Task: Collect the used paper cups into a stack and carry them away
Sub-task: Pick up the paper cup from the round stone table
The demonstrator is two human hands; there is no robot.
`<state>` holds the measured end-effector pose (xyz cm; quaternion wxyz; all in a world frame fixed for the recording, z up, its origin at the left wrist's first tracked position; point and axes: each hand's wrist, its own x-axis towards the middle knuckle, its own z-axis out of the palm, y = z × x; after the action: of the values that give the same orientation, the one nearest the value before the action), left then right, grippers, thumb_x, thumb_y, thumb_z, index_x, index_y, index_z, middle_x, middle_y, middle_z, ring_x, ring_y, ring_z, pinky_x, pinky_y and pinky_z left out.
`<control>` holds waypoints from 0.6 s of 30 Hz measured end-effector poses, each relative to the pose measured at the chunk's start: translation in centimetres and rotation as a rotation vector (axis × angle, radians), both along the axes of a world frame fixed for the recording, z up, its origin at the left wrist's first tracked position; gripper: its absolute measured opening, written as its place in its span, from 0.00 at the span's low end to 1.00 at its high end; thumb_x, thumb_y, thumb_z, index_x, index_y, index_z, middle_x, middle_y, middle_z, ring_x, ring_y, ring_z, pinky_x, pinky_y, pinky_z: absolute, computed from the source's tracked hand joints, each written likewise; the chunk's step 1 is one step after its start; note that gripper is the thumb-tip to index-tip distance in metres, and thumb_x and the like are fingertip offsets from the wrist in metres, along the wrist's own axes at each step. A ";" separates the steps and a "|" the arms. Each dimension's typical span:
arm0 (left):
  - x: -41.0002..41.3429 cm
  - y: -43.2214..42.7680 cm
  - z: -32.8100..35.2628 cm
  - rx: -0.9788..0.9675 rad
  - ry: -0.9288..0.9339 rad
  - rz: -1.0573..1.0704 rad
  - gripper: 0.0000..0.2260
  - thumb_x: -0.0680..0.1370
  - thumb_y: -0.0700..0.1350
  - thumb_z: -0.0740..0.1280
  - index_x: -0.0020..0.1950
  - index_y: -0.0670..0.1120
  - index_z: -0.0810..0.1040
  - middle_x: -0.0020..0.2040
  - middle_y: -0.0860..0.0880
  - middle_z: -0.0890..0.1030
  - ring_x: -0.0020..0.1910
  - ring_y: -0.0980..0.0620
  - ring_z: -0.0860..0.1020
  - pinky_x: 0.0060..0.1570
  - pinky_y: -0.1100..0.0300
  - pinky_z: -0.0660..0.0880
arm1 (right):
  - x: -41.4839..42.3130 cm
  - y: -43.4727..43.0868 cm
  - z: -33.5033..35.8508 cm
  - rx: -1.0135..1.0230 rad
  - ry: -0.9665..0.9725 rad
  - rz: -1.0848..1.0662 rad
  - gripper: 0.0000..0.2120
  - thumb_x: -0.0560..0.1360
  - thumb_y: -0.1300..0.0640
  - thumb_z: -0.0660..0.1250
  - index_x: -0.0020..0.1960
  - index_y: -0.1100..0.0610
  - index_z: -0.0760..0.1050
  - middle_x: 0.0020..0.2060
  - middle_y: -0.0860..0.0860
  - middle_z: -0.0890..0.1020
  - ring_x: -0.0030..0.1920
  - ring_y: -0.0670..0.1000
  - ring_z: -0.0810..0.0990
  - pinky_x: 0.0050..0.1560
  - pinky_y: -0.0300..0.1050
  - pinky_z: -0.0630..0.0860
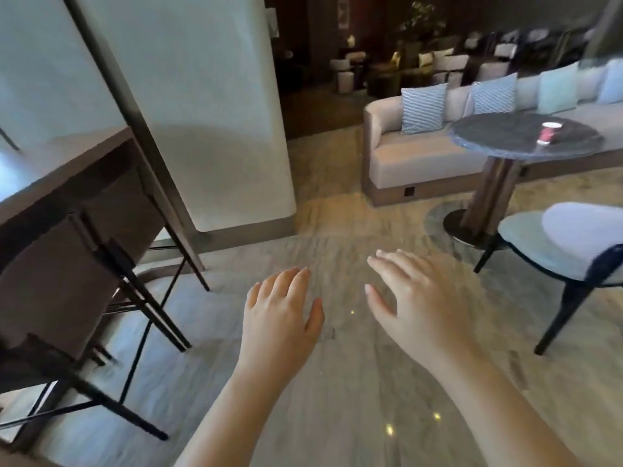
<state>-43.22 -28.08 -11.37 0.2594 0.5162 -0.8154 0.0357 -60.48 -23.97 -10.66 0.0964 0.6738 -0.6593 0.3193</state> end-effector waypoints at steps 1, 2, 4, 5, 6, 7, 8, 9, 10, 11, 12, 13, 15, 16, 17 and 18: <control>-1.1 -0.7 -0.4 0.017 0.003 -0.024 0.17 0.72 0.46 0.71 0.59 0.43 0.77 0.55 0.45 0.81 0.53 0.42 0.79 0.55 0.47 0.73 | -1.2 0.0 -0.5 0.015 -0.013 -0.032 0.15 0.71 0.57 0.70 0.56 0.60 0.78 0.54 0.56 0.81 0.57 0.58 0.78 0.58 0.53 0.72; -2.0 -1.5 -0.8 0.033 0.007 -0.048 0.17 0.72 0.45 0.70 0.59 0.43 0.77 0.56 0.45 0.81 0.53 0.42 0.79 0.55 0.47 0.73 | -2.3 -0.1 -0.9 0.031 -0.023 -0.065 0.15 0.71 0.57 0.70 0.56 0.60 0.78 0.54 0.56 0.81 0.57 0.58 0.78 0.58 0.53 0.72; -3.8 -3.2 -1.6 0.054 0.009 -0.093 0.17 0.72 0.45 0.71 0.59 0.42 0.77 0.55 0.44 0.81 0.53 0.41 0.79 0.54 0.47 0.73 | -4.3 -0.4 -1.7 0.074 -0.038 -0.138 0.15 0.71 0.57 0.69 0.56 0.60 0.78 0.54 0.55 0.81 0.57 0.57 0.78 0.57 0.52 0.73; -4.7 -4.2 -1.9 0.056 0.011 -0.114 0.17 0.71 0.44 0.71 0.59 0.42 0.77 0.55 0.44 0.81 0.52 0.41 0.80 0.53 0.47 0.73 | -5.3 -0.8 -2.1 0.091 -0.042 -0.176 0.15 0.71 0.57 0.69 0.56 0.60 0.78 0.54 0.55 0.81 0.56 0.57 0.78 0.56 0.52 0.73; -5.5 -5.2 -2.3 0.055 0.016 -0.135 0.17 0.71 0.43 0.72 0.58 0.41 0.78 0.54 0.44 0.81 0.51 0.41 0.80 0.52 0.47 0.74 | -6.2 -1.3 -2.3 0.101 -0.047 -0.213 0.15 0.71 0.57 0.69 0.56 0.61 0.78 0.54 0.55 0.81 0.56 0.57 0.78 0.56 0.52 0.73; -6.4 -6.4 -2.6 0.055 0.022 -0.160 0.17 0.70 0.43 0.73 0.57 0.41 0.78 0.53 0.44 0.82 0.50 0.41 0.80 0.51 0.47 0.74 | -7.0 -1.9 -2.6 0.116 -0.055 -0.245 0.15 0.71 0.57 0.69 0.56 0.61 0.78 0.54 0.56 0.81 0.56 0.57 0.79 0.56 0.52 0.73; -7.3 -7.7 -2.9 0.057 0.029 -0.188 0.17 0.70 0.43 0.73 0.57 0.41 0.78 0.53 0.44 0.82 0.50 0.41 0.80 0.51 0.46 0.75 | -7.6 -2.6 -2.9 0.136 -0.061 -0.272 0.15 0.71 0.57 0.69 0.57 0.61 0.78 0.55 0.56 0.81 0.55 0.56 0.79 0.56 0.52 0.73; -8.0 -8.9 -3.1 0.069 0.043 -0.220 0.17 0.70 0.42 0.73 0.57 0.41 0.78 0.53 0.44 0.82 0.50 0.41 0.80 0.50 0.46 0.75 | -8.1 -3.4 -3.0 0.146 -0.062 -0.297 0.15 0.71 0.57 0.69 0.57 0.61 0.78 0.55 0.56 0.81 0.55 0.56 0.79 0.56 0.52 0.73; -8.9 -10.5 -3.4 0.085 0.056 -0.254 0.17 0.70 0.42 0.72 0.57 0.41 0.78 0.53 0.44 0.82 0.50 0.41 0.80 0.51 0.46 0.74 | -8.7 -4.4 -3.2 0.145 -0.059 -0.328 0.15 0.71 0.57 0.69 0.56 0.61 0.78 0.54 0.56 0.81 0.55 0.56 0.79 0.56 0.52 0.73; -9.6 -11.8 -3.6 0.096 0.061 -0.273 0.16 0.71 0.43 0.72 0.58 0.41 0.78 0.54 0.44 0.81 0.51 0.41 0.80 0.52 0.46 0.74 | -9.1 -5.2 -3.2 0.142 -0.055 -0.351 0.15 0.71 0.58 0.69 0.56 0.61 0.78 0.54 0.55 0.81 0.55 0.56 0.79 0.56 0.51 0.73; -10.2 -13.0 -3.7 0.098 0.064 -0.288 0.16 0.71 0.43 0.71 0.58 0.41 0.78 0.54 0.44 0.81 0.51 0.41 0.80 0.52 0.46 0.74 | -9.3 -5.9 -3.3 0.148 -0.048 -0.373 0.15 0.71 0.58 0.69 0.56 0.61 0.79 0.53 0.55 0.81 0.54 0.56 0.79 0.56 0.51 0.73; -10.8 -14.6 -3.8 0.109 0.069 -0.316 0.16 0.71 0.43 0.71 0.58 0.41 0.78 0.54 0.44 0.81 0.51 0.41 0.80 0.52 0.46 0.74 | -9.6 -7.0 -3.3 0.157 -0.044 -0.406 0.14 0.71 0.58 0.69 0.56 0.61 0.79 0.53 0.55 0.82 0.54 0.56 0.79 0.56 0.50 0.73; -12.0 -17.9 -3.7 0.113 0.078 -0.357 0.16 0.71 0.42 0.71 0.58 0.41 0.77 0.54 0.43 0.81 0.51 0.40 0.80 0.52 0.46 0.74 | -10.0 -9.3 -3.1 0.155 -0.052 -0.453 0.15 0.71 0.58 0.70 0.56 0.60 0.79 0.54 0.54 0.81 0.54 0.56 0.79 0.56 0.50 0.73; -12.5 -19.7 -3.7 0.121 0.083 -0.363 0.16 0.72 0.42 0.71 0.58 0.40 0.77 0.55 0.42 0.81 0.51 0.40 0.80 0.52 0.46 0.74 | -10.3 -10.5 -3.0 0.155 -0.054 -0.472 0.15 0.70 0.58 0.70 0.56 0.60 0.79 0.54 0.54 0.81 0.54 0.56 0.79 0.55 0.49 0.73; -13.2 -21.4 -3.6 0.134 0.089 -0.368 0.16 0.72 0.42 0.70 0.59 0.40 0.77 0.55 0.42 0.81 0.52 0.40 0.79 0.53 0.46 0.73 | -10.6 -11.6 -3.0 0.153 -0.055 -0.495 0.15 0.70 0.58 0.70 0.56 0.60 0.79 0.53 0.54 0.82 0.53 0.55 0.79 0.54 0.49 0.73; -13.8 -23.0 -3.5 0.147 0.097 -0.374 0.16 0.73 0.43 0.70 0.59 0.41 0.77 0.56 0.42 0.80 0.53 0.40 0.79 0.54 0.46 0.72 | -11.0 -12.5 -3.0 0.146 -0.055 -0.520 0.15 0.70 0.58 0.71 0.55 0.60 0.79 0.53 0.53 0.82 0.52 0.55 0.80 0.53 0.48 0.73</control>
<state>-57.02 -51.06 -14.85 0.2620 0.3743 -0.8842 -0.0975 -71.43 -36.50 -13.64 0.1084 0.4784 -0.8338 0.2535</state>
